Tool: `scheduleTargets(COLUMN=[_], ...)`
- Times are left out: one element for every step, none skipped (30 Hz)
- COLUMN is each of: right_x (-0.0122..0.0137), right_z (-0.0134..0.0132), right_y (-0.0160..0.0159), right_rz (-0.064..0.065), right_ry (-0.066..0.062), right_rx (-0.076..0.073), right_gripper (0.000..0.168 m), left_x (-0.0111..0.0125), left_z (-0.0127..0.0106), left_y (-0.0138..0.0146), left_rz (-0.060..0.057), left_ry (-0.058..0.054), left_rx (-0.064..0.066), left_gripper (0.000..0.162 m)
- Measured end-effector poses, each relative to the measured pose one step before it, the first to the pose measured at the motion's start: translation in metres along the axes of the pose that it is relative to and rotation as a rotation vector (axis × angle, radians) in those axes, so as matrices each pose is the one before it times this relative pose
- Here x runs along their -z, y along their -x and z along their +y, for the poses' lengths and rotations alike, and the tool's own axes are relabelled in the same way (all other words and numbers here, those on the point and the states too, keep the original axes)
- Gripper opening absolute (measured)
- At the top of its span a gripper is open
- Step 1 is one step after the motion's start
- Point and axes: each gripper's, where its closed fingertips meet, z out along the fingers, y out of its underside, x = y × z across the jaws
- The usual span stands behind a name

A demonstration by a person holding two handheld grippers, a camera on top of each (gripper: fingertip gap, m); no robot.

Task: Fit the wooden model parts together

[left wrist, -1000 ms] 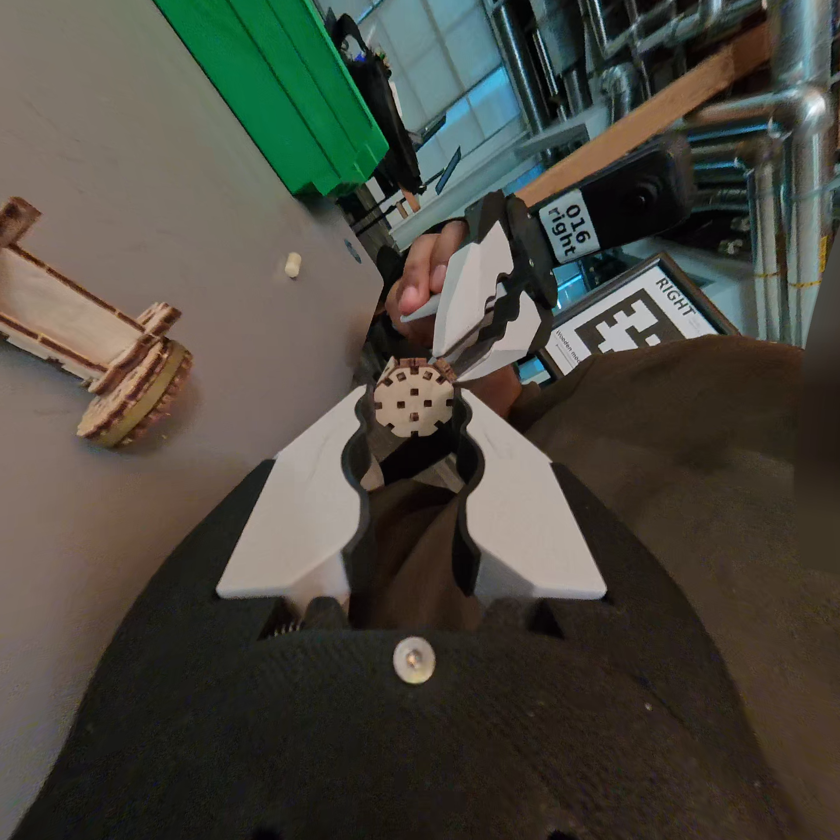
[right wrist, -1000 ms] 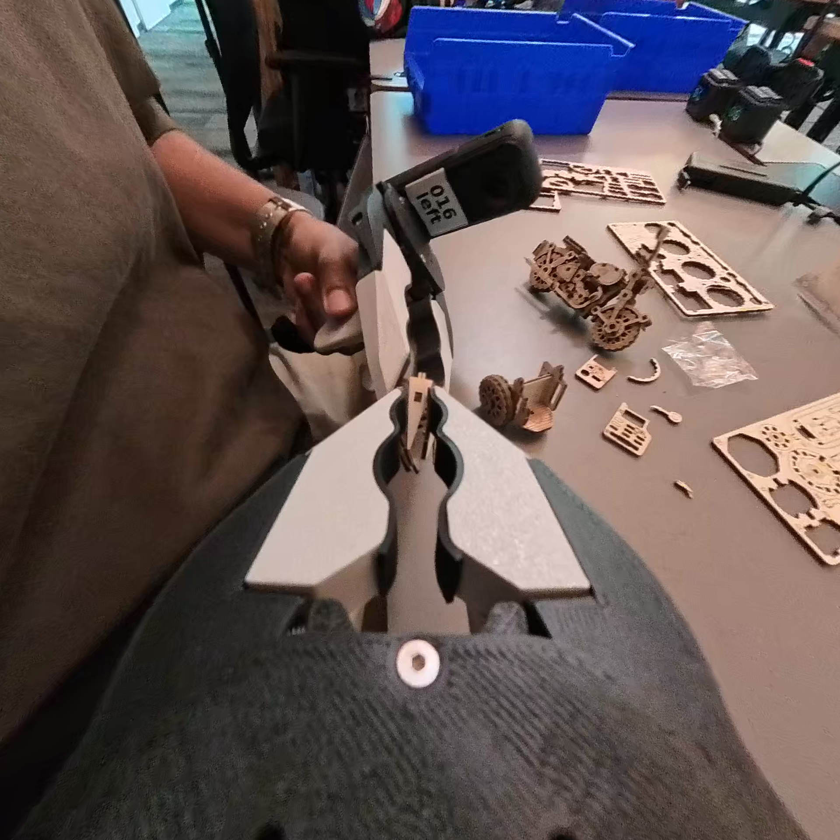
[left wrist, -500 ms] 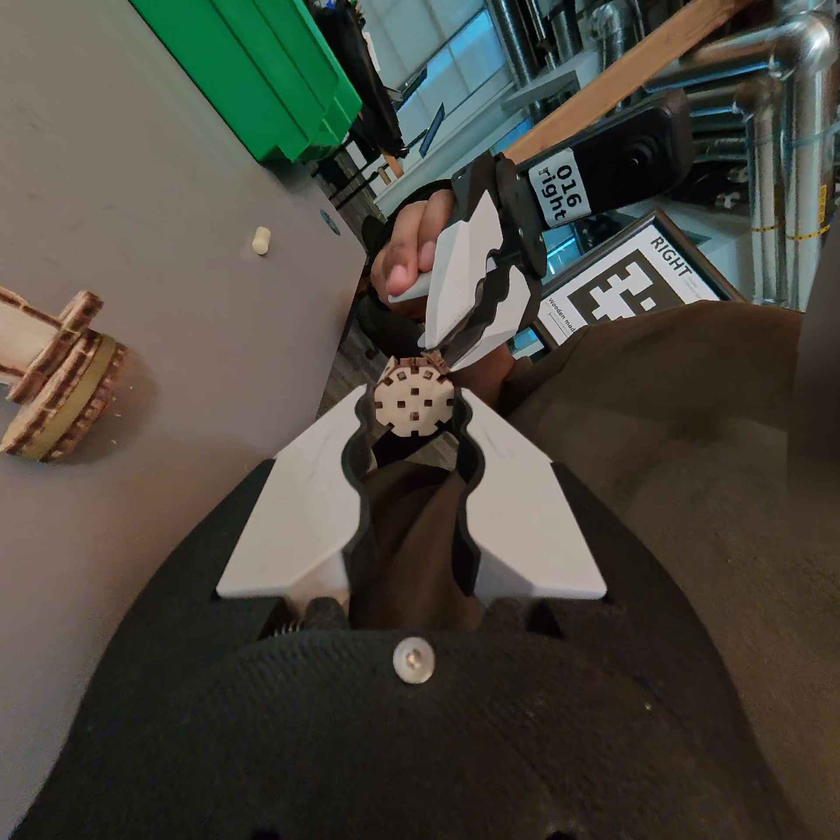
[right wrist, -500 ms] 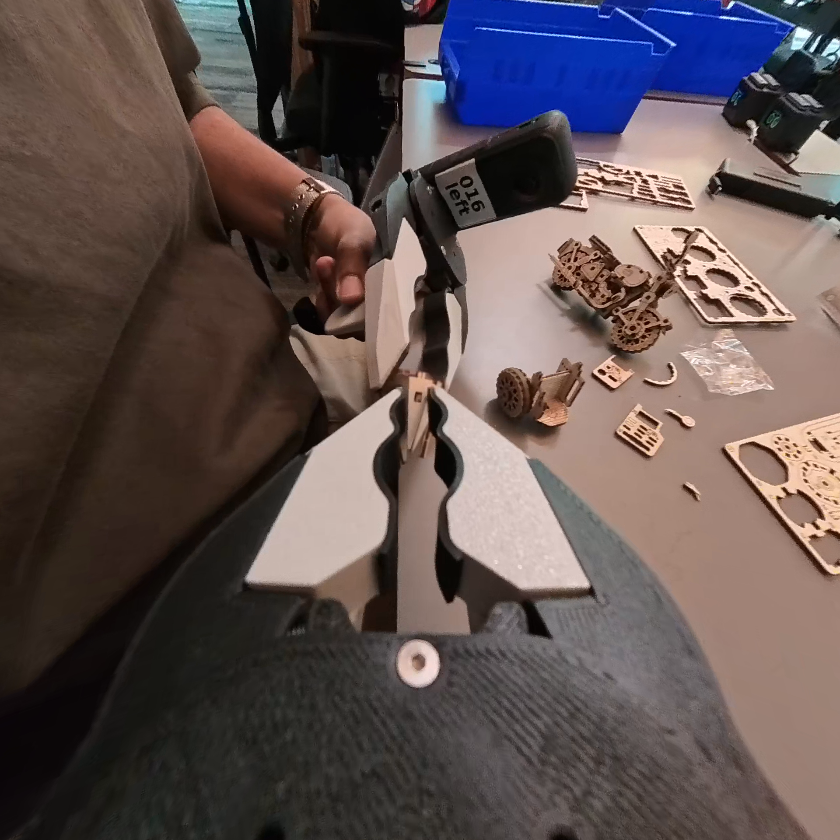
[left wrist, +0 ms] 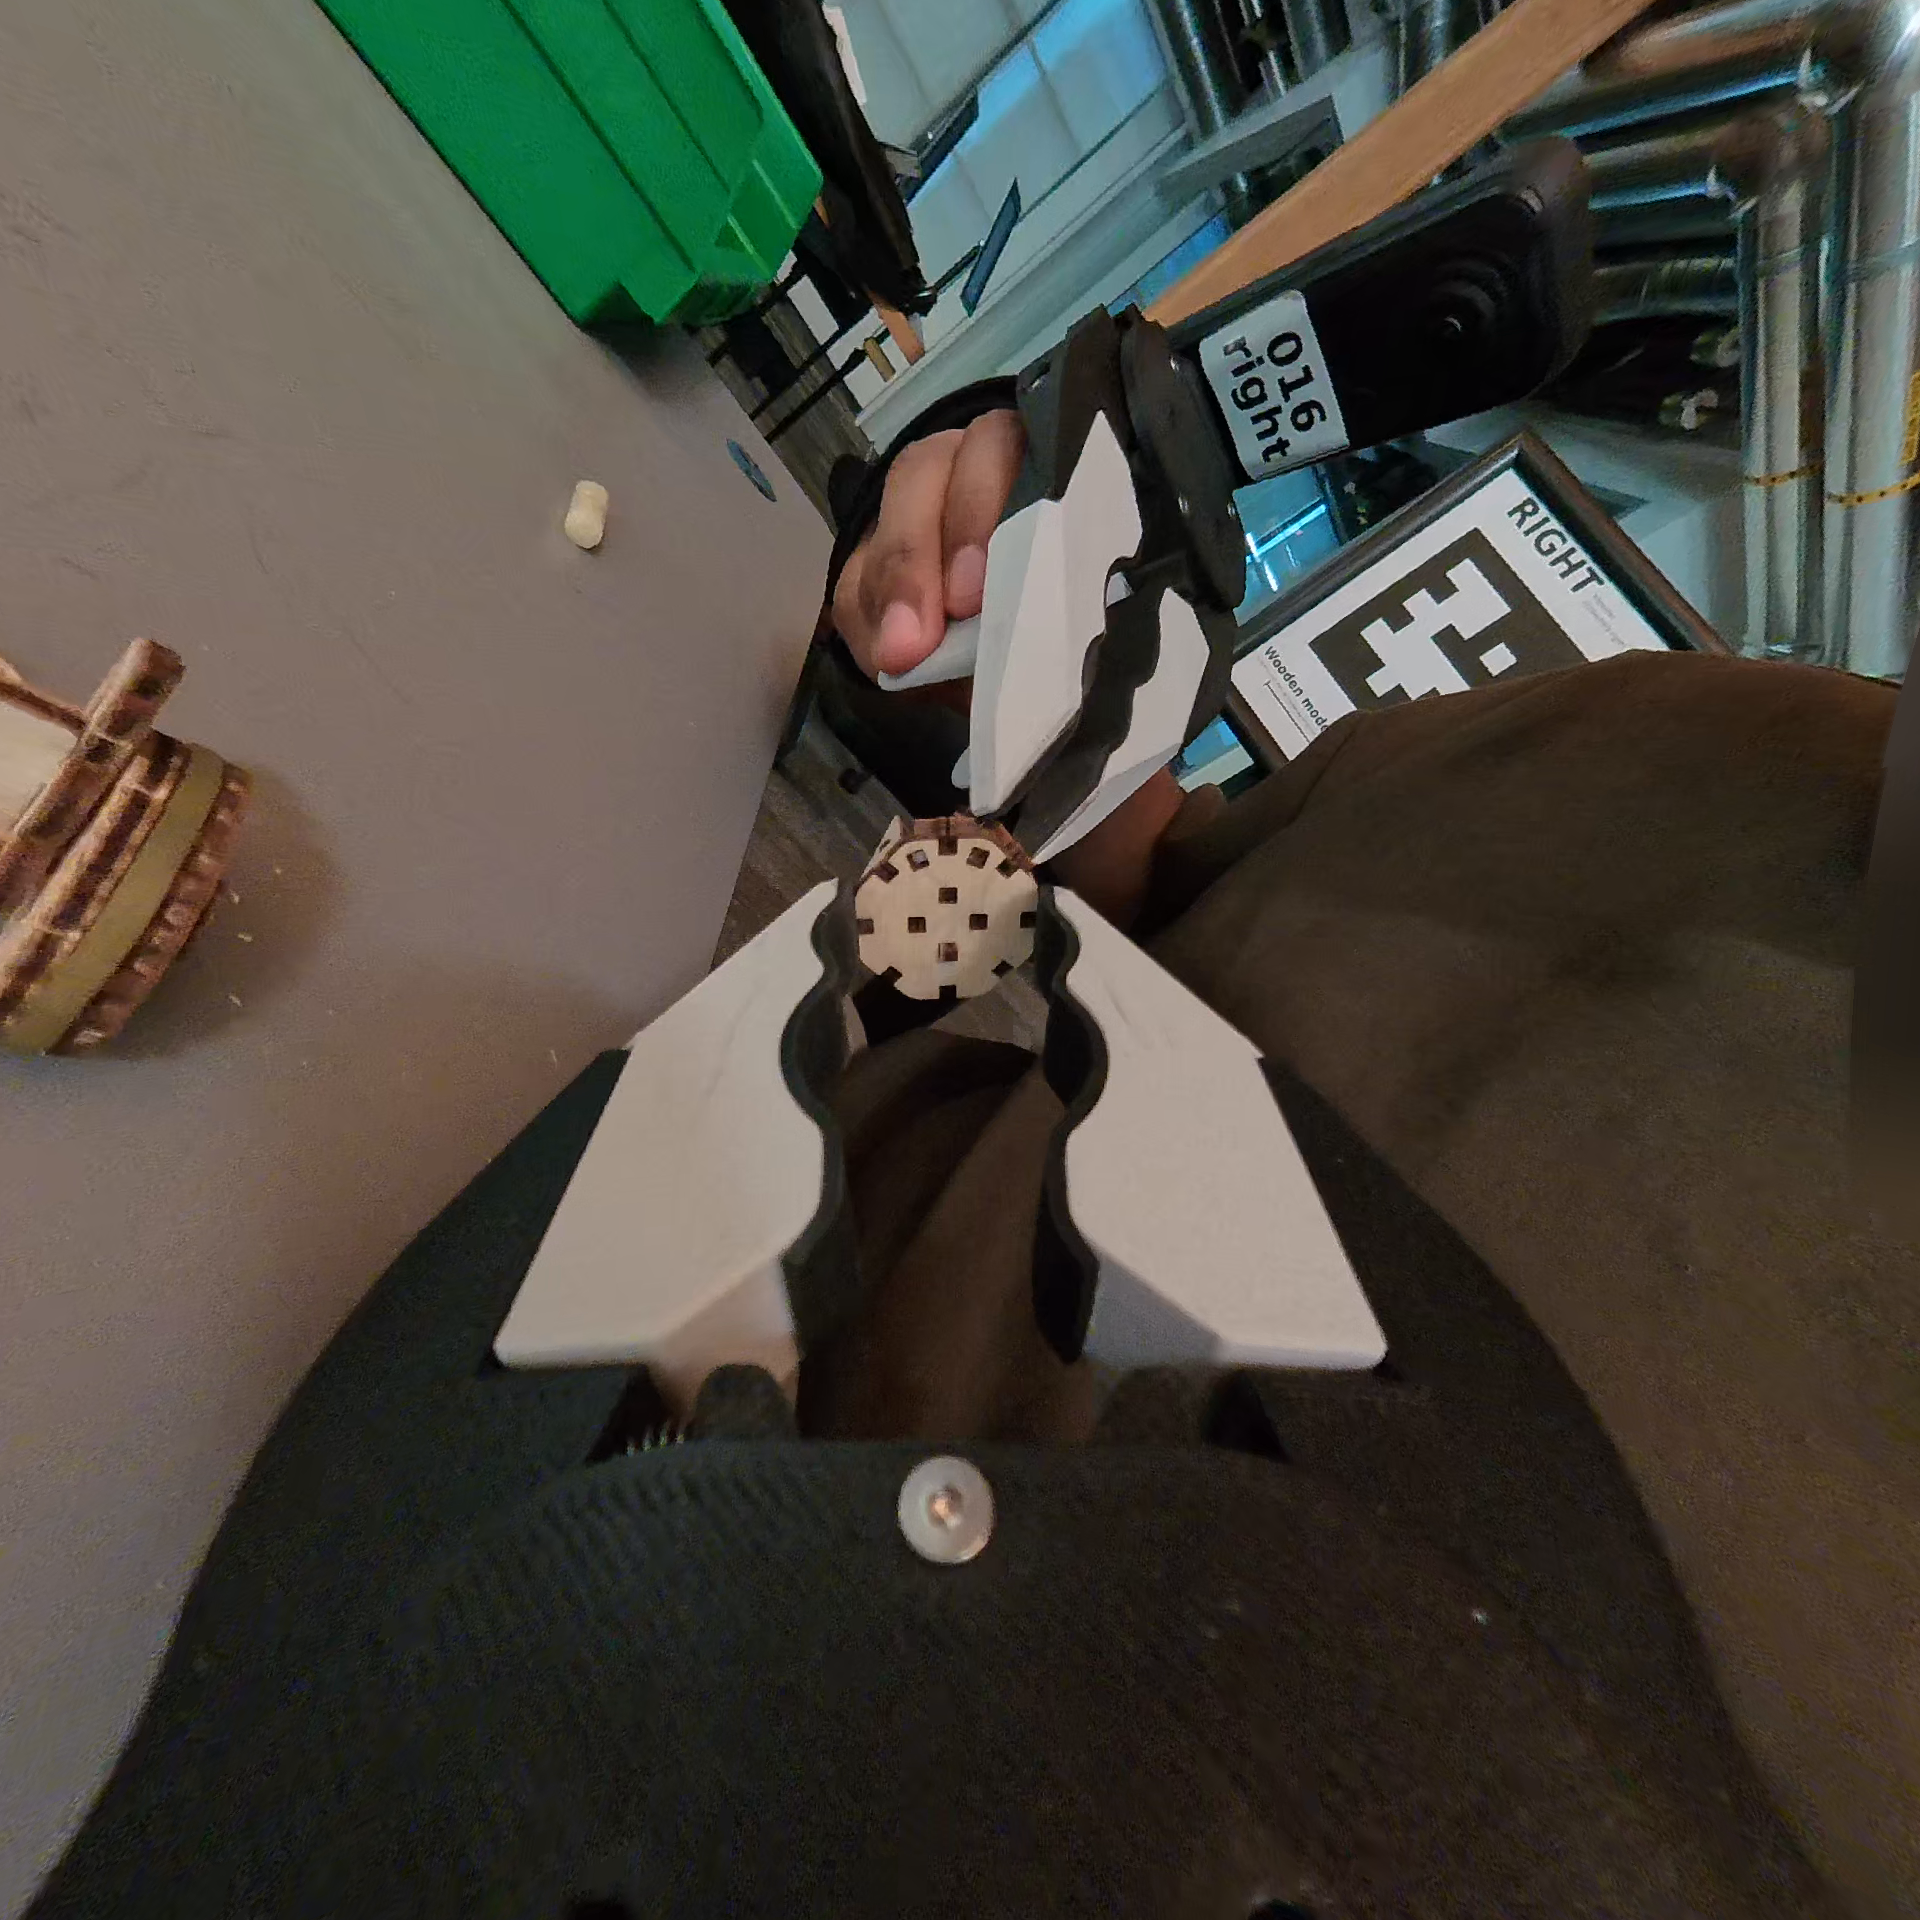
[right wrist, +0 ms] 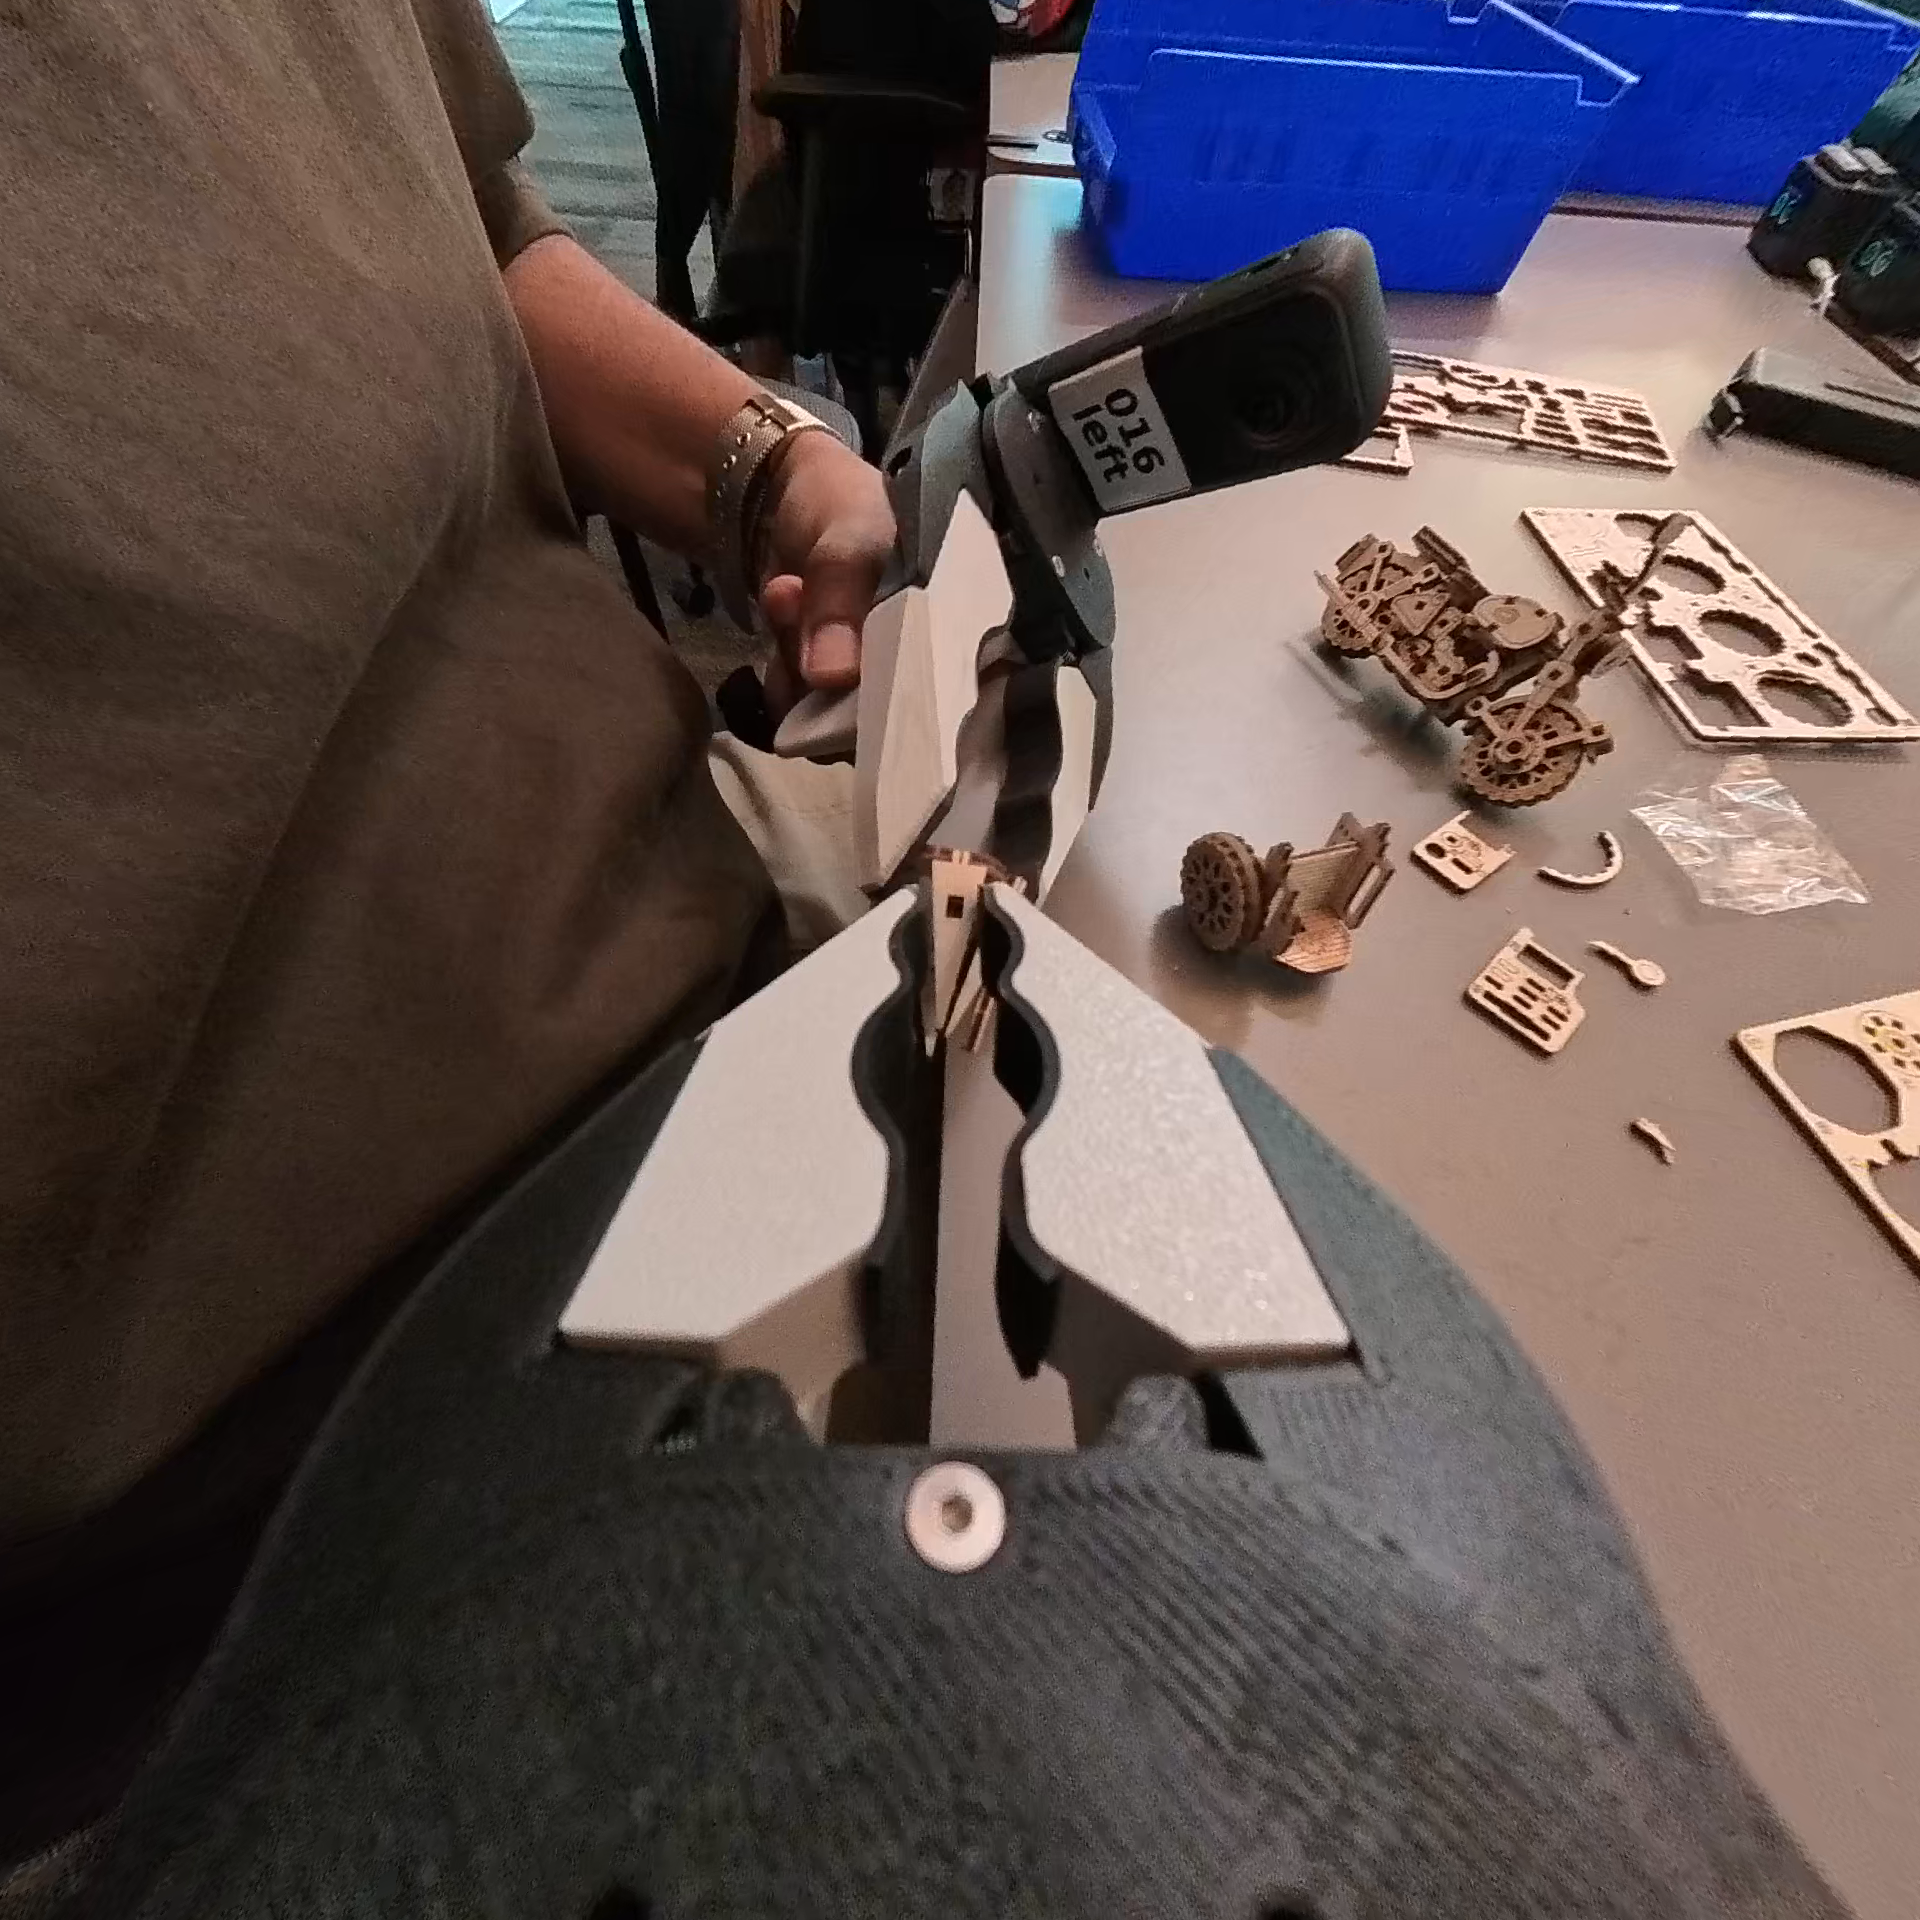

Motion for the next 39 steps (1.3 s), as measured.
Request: scheduleTargets(right_x=[0.00023, 0.00040, 0.00077, 0.00127, 0.00161, 0.00187, 0.00192, 0.00177, 0.00183, 0.00216, 0.00251, 0.00292, 0.00353, 0.00352, 0.00260, 0.00075, -0.00169, -0.00370, -0.00536, -0.00634, -0.00613, -0.00519, -0.00322, -0.00160, -0.00102, -0.00137, -0.00252, -0.00375, -0.00481, -0.00528, -0.00577, -0.00594, -0.00598, -0.00552, -0.00485, -0.00506, -0.00513, -0.00396, -0.00156], right_z=[-0.00051, -0.00108, -0.00185, -0.00231, -0.00261, -0.00263, -0.00219, -0.00191, -0.00176, -0.00146, -0.00062, 0.00010, 0.00089, 0.00199, 0.00553, 0.01119, 0.01608, 0.01834, 0.01657, 0.01169, 0.00678, 0.00177, -0.00247, -0.00459, -0.00571, -0.00493, -0.00258, 0.00010, 0.00132, 0.00160, 0.00126, 0.00098, 0.00031, -0.00118, -0.00226, -0.00086, 0.00212, 0.00037, -0.00053], right_y=[-0.00116, -0.00152, -0.00133, -0.00097, -0.00198, -0.00338, -0.00274, -0.00265, -0.00442, -0.00528, -0.00702, -0.01235, -0.01441, -0.01373, -0.01862, -0.01931, -0.01455, -0.01625, -0.01785, -0.01158, -0.00229, 0.00316, 0.00756, 0.01056, 0.01066, 0.00848, 0.00179, -0.00385, -0.00814, -0.01114, -0.00960, -0.00683, -0.00312, -0.00129, -0.00122, 0.00014, 0.00177, 0.00215, 0.00079], right_rz=[0.0085, 0.0117, 0.0104, 0.0079, 0.0142, 0.0222, 0.0172, 0.0161, 0.0256, 0.0285, 0.0355, 0.0639, 0.0712, 0.0605, 0.0882, 0.0935, 0.0710, 0.0965, 0.1256, 0.1059, 0.0583, 0.0253, -0.0159, -0.0581, -0.0817, -0.0812, -0.0399, 0.0020, 0.0330, 0.0546, 0.0455, 0.0285, 0.0046, -0.0054, -0.0022, -0.0067, -0.0155, -0.0223, -0.0142], right_ry=[-0.0014, -0.0042, -0.0087, -0.0116, -0.0125, -0.0124, -0.0122, -0.0138, -0.0146, -0.0143, -0.0110, -0.0061, -0.0056, -0.0020, 0.0192, 0.0563, 0.0889, 0.1053, 0.1000, 0.0731, 0.0444, 0.0174, -0.0040, -0.0121, -0.0147, -0.0112, -0.0009, 0.0097, 0.0134, 0.0155, 0.0138, 0.0119, 0.0118, 0.0100, 0.0117, 0.0176, 0.0307, 0.0160, -0.0024], right_rx=[0.0029, 0.0038, 0.0044, 0.0039, 0.0038, 0.0045, 0.0063, 0.0055, 0.0037, 0.0005, -0.0043, -0.0110, -0.0184, -0.0295, -0.0394, -0.0251, 0.0030, 0.0145, 0.0262, 0.0434, 0.0501, 0.0257, -0.0193, -0.0727, -0.1127, -0.1136, -0.0844, -0.0414, -0.0022, 0.0174, 0.0215, 0.0045, -0.0099, -0.0095, -0.0035, -0.0026, -0.0085, -0.0238, -0.0139], right_gripper=[0.008, 0.013, 0.018, 0.019, 0.022, 0.025, 0.025, 0.025, 0.025, 0.027, 0.025, 0.025, 0.024, 0.022, 0.022, 0.023, 0.029, 0.033, 0.034, 0.034, 0.034, 0.035, 0.033, 0.034, 0.038, 0.050, 0.059, 0.058, 0.062, 0.069, 0.076, 0.082, 0.088, 0.096, 0.102, 0.106, 0.105, 0.106, 0.108], left_x=[0.00007, 0.00004, -0.00004, -0.00020, 0.00012, 0.00028, 0.00046, 0.00072, 0.00100, 0.00102, 0.00122, 0.00153, 0.00160, 0.00168, 0.00198, 0.00184, 0.00171, 0.00177, 0.00129, 0.00124, 0.00080, 0.00064, 0.00043, 0.00051, 0.00033, 0.00047, 0.00041, 0.00019, 0.00015, 0.00012, 0.00027, 0.00014, 0.00018, 0.00010, 0.00006, 0.00023, 0.00027, 0.00032, 0.00028], left_z=[-0.00047, -0.00059, -0.00052, -0.00040, -0.00054, -0.00106, -0.00143, -0.00178, -0.00205, -0.00180, -0.00284, -0.00354, -0.00228, -0.00272, -0.00336, -0.00297, -0.00360, -0.00382, -0.00304, -0.00307, -0.00231, -0.00157, -0.00142, -0.00117, -0.00065, -0.00050, -0.00040, -0.00017, -0.00012, 0.00007, 0.00037, 0.00041, 0.00011, -0.00011, 0.00004, -0.00005, -0.00015, -0.00023, -0.00035], left_y=[-0.00048, -0.00091, -0.00021, 0.00035, 0.00029, 0.00001, 0.00003, 0.00089, 0.00098, 0.00037, 0.00165, 0.00142, 0.00086, 0.00191, 0.00217, 0.00049, 0.00008, 0.00012, 0.00047, 0.00051, 0.00038, 0.00005, 0.00017, 0.00002, -0.00013, 0.00041, 0.00044, -0.00011, -0.00034, -0.00007, -0.00029, -0.00025, -0.00021, -0.00019, -0.00015, 0.00035, 0.00054, 0.00007, -0.00004], left_rz=[0.0033, 0.0062, 0.0030, 0.0000, 0.0017, 0.0051, 0.0053, 0.0003, -0.0004, 0.0027, -0.0103, -0.0133, -0.0074, -0.0110, -0.0101, 0.0034, 0.0053, 0.0033, 0.0016, -0.0017, -0.0018, -0.0015, -0.0035, -0.0017, 0.0012, -0.0017, -0.0019, 0.0018, 0.0014, 0.0000, 0.0013, 0.0016, 0.0001, 0.0005, -0.0006, -0.0034, -0.0044, -0.0023, -0.0012], left_ry=[-0.0030, -0.0033, -0.0044, -0.0036, -0.0040, -0.0066, -0.0082, -0.0116, -0.0127, -0.0092, -0.0155, -0.0194, -0.0093, -0.0132, -0.0190, -0.0144, -0.0184, -0.0199, -0.0139, -0.0139, -0.0090, -0.0044, -0.0055, -0.0046, -0.0024, -0.0038, -0.0040, -0.0013, -0.0014, -0.0018, 0.0003, 0.0009, -0.0003, -0.0007, 0.0008, 0.0001, -0.0001, -0.0005, -0.0006], left_rx=[0.0027, 0.0054, 0.0065, 0.0062, 0.0078, 0.0114, 0.0119, 0.0116, 0.0122, 0.0114, 0.0031, -0.0049, -0.0003, 0.0025, 0.0055, 0.0110, 0.0128, 0.0103, 0.0075, 0.0020, -0.0006, -0.0031, -0.0046, -0.0021, -0.0005, -0.0004, 0.0003, 0.0007, -0.0005, -0.0017, -0.0011, -0.0002, -0.0002, -0.0016, -0.0026, -0.0046, -0.0047, -0.0038, -0.0034], left_gripper=[0.030, 0.030, 0.030, 0.030, 0.030, 0.030, 0.030, 0.030, 0.030, 0.030, 0.030, 0.030, 0.030, 0.029, 0.030, 0.030, 0.030, 0.030, 0.030, 0.030, 0.030, 0.030, 0.030, 0.030, 0.030, 0.030, 0.030, 0.030, 0.030, 0.030, 0.030, 0.030, 0.030, 0.030, 0.030, 0.030, 0.030, 0.030, 0.030])
